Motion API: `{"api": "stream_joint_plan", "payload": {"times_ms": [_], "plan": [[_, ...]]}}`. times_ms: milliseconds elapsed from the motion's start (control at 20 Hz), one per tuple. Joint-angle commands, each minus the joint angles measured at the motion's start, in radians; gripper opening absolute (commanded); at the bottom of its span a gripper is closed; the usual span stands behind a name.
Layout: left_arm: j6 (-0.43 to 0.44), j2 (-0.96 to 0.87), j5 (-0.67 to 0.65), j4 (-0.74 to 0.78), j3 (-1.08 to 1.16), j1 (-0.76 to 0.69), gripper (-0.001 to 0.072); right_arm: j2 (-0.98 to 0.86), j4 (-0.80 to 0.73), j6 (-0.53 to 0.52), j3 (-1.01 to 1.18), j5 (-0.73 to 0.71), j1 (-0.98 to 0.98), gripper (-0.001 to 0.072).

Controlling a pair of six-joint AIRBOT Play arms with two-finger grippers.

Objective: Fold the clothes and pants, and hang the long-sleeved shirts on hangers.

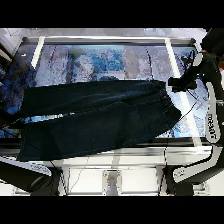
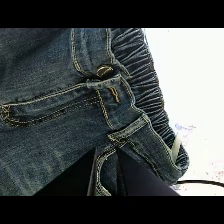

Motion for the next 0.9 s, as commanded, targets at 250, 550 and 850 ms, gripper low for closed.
{"api": "stream_joint_plan", "payload": {"times_ms": [250, 550, 850], "plan": [[0.016, 0.108, 0.344, -0.01, 0.002, -0.008, 0.002, 0.0, -0.025, 0.01, 0.001, -0.024, 0.0, 0.0154], [0.006, 0.224, 0.471, 0.003, 0.002, -0.016, 0.0086, 0.005, -0.12, 0.007, -0.014, 0.051, -0.004, 0.0335], [0.005, 0.295, 0.256, 0.075, 0.001, 0.041, 0.0506, 0.254, -0.116, -0.003, -0.424, -0.043, -0.025, 0.0335]]}}
